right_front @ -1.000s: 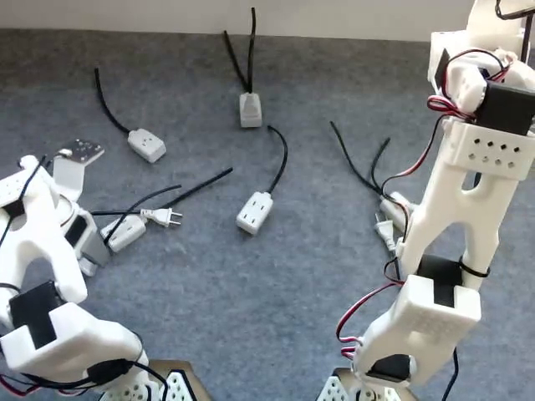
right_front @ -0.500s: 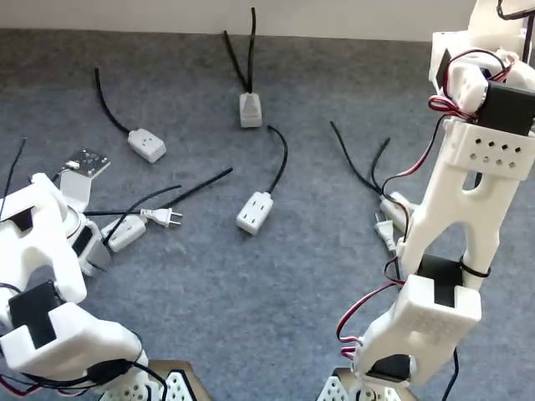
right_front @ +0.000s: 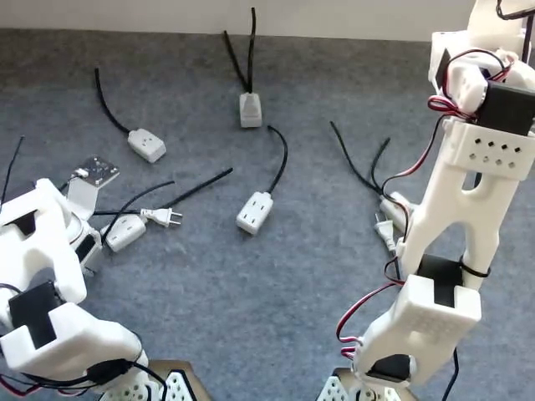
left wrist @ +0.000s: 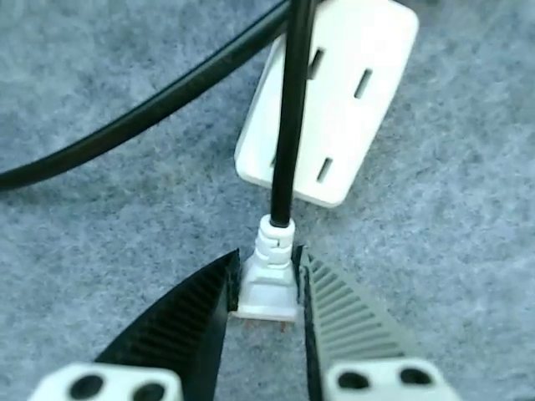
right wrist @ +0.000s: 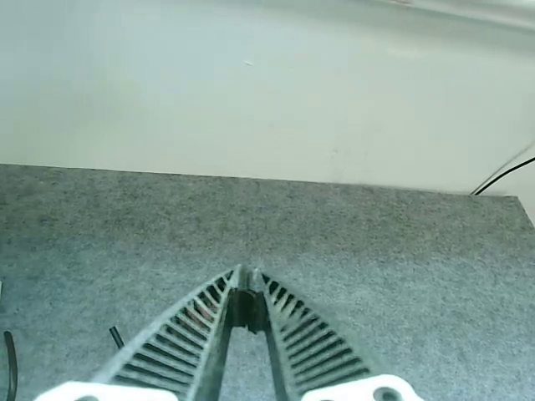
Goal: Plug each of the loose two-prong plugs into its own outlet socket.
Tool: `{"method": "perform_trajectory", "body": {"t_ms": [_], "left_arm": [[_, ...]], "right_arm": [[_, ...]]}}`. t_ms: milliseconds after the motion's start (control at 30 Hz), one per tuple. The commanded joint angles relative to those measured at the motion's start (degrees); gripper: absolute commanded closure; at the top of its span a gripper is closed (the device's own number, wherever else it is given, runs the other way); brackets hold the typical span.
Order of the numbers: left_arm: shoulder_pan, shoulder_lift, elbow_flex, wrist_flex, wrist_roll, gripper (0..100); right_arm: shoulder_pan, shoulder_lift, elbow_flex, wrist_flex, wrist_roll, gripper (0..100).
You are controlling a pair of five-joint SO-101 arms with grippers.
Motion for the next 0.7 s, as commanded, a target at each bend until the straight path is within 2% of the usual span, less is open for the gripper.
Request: {"method": "perform_trajectory", "body": {"t_ms": [0, 67, 167, 367, 567, 667], "left_arm": [[2.5, -1.0, -4.2, -0.1, 0.1, 96], [4.4, -1.1, -7.7, 2.4, 4.4, 96], [9.2, -1.1, -15.4, 9.2, 15.1, 96], [22.3, -3.6, -31.3, 22.3, 33.5, 96], [38.8, -18.7, -38.2, 23.9, 51.6, 96], [44.5, -26.2, -38.2, 19.6, 61.3, 96]], "right_arm": [[-0.1, -1.1, -1.7, 0.2, 0.7, 98.9], [-0.1, -1.1, -1.7, 0.2, 0.7, 98.9], [-0.1, -1.1, -1.7, 0.2, 0.7, 98.9], [-0.1, -1.1, -1.7, 0.2, 0.7, 98.9], [-0.1, -1.1, -1.7, 0.2, 0.7, 98.9], [-0.1, -1.1, -1.7, 0.2, 0.7, 98.9]]}}
